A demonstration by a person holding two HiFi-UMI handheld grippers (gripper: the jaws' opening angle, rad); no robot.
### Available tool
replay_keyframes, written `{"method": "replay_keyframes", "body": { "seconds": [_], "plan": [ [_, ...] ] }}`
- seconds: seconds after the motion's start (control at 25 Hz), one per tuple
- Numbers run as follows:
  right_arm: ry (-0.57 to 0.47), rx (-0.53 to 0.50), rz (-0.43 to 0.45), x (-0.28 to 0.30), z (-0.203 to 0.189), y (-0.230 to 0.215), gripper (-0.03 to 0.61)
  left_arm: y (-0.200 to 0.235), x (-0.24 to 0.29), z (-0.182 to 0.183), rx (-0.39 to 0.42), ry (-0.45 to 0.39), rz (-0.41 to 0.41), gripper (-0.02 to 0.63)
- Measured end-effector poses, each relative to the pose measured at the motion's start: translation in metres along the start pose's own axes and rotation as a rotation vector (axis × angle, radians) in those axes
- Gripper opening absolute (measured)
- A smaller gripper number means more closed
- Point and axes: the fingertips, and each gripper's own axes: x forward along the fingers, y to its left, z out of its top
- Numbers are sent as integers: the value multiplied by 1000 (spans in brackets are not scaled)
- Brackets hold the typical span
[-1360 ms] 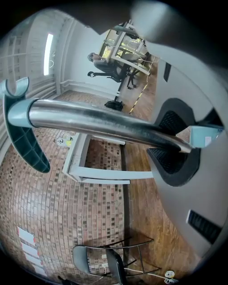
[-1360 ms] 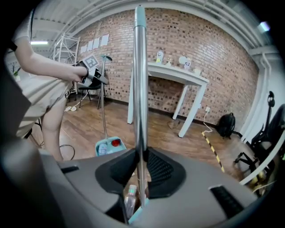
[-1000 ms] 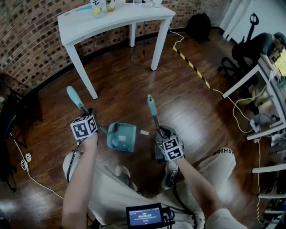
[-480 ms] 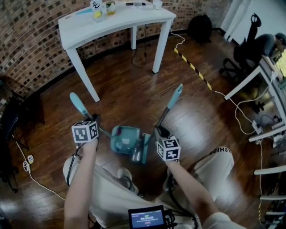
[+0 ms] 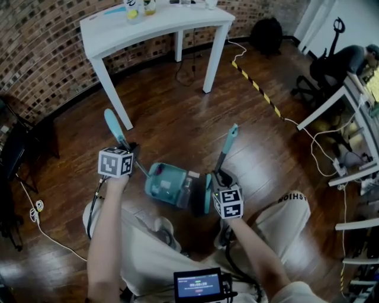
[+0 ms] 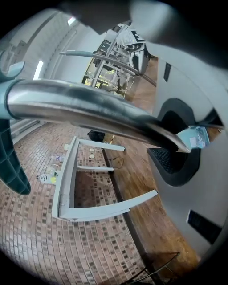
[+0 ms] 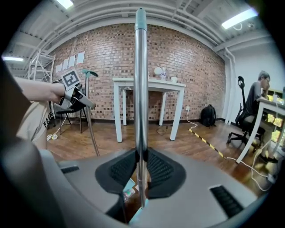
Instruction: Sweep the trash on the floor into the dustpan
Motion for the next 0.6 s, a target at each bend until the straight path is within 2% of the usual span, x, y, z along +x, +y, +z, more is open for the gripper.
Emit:
{"method": "replay_keyframes", "body": {
  "seconds": [0.12,0.2,0.36,0.48,0.6],
  "plan": [
    [28,31,15,-1,-18,16,92,-9,6,-6,5,20,-33,52],
    [26,87,33,4,-22,29,92,-12,6,-6,8,23,-39,52],
    [-46,200,71,10,-7,48,92,-16,7,-5,20,26,-53,52],
    [-143,194,129,10,20,61,92,-16,8,-6,17,25,-58,52],
    [-175,156,160,15,33,69,92,-16,8,-5,16,18,-60,52]
  ]
}}
